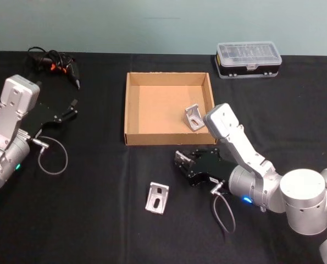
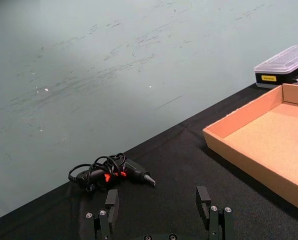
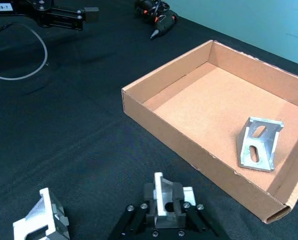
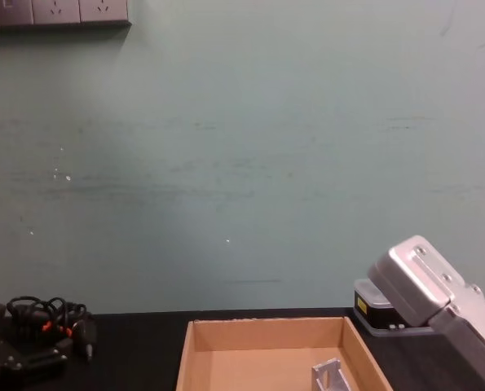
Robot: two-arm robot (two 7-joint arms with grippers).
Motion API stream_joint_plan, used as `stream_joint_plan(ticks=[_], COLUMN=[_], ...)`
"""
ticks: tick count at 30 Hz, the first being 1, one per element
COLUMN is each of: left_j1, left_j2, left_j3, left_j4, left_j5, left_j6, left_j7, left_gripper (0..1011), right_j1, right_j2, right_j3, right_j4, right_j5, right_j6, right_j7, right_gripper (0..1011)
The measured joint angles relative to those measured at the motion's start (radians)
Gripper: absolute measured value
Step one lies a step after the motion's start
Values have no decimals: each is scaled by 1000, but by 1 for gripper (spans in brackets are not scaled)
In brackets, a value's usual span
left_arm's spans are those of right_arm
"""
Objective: Use one hand to pick up the angle iron from the table and place it into the box.
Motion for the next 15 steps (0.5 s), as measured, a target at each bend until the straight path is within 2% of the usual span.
stream_joint_plan(ticks=[4, 7, 15], left_j1=[0, 0, 0], left_j2=[0, 0, 0], left_j3=[0, 0, 0], left_j4=[0, 0, 0], left_j5=[0, 0, 0], left_j6=[0, 0, 0], left_j7=[0, 0, 0], left_gripper=[1011, 1011, 1011], right_j1=[1, -1, -4], right_j2=[-1, -2, -2], right_j3=[0, 0, 5], right_j4=[2, 2, 1], right_j5=[-1, -1, 1], right_j6=[-1, -2, -4], right_j7=[1, 1, 1], right_gripper=[127, 87, 86])
